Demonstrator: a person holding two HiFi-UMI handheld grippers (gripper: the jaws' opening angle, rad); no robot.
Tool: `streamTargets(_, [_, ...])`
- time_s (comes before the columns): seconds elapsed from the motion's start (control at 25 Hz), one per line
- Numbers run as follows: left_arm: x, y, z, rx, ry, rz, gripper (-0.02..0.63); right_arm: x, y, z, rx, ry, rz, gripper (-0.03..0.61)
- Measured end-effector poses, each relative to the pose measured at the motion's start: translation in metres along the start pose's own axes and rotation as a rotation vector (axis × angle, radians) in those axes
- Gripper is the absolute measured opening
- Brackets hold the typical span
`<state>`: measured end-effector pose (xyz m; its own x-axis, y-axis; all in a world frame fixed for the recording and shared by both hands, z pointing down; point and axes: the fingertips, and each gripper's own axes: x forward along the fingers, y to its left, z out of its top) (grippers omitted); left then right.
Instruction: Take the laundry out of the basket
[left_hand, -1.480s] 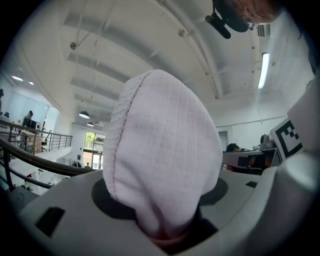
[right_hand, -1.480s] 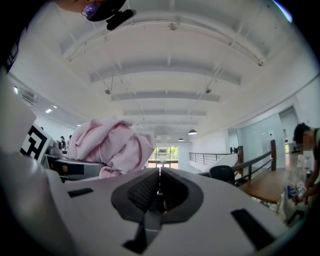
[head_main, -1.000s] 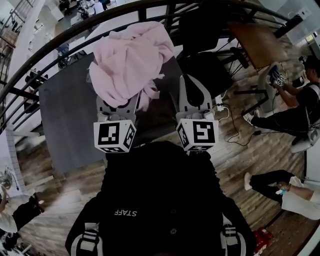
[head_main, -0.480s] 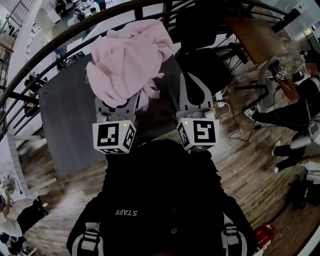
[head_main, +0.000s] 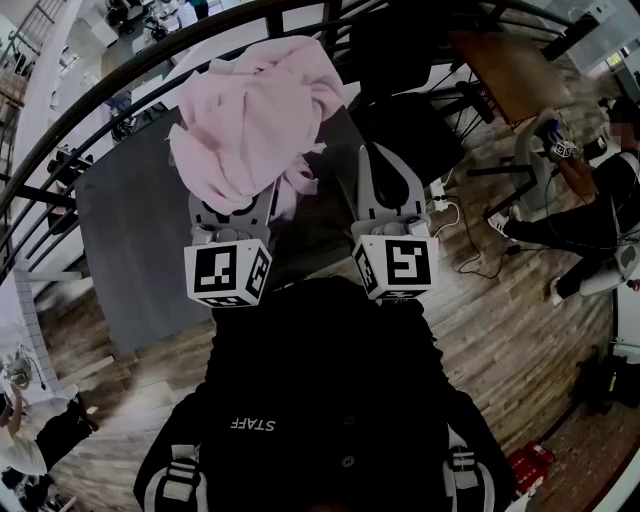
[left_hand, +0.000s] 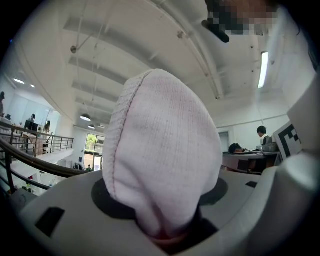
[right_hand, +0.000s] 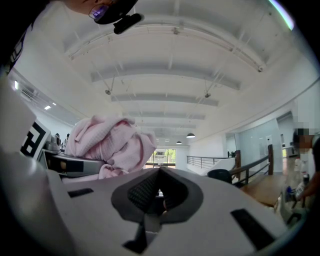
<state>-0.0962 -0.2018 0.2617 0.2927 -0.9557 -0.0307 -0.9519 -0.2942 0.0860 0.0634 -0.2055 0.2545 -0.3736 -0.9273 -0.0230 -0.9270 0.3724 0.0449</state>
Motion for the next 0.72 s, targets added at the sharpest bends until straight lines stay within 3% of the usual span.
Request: streamTargets(0.72, [-0.003,-0.003,-0.011,0.036,0.041,-0.020,0.307,-0.006,0.000,-0.002,-0.001,0.003,-0.019,0.014])
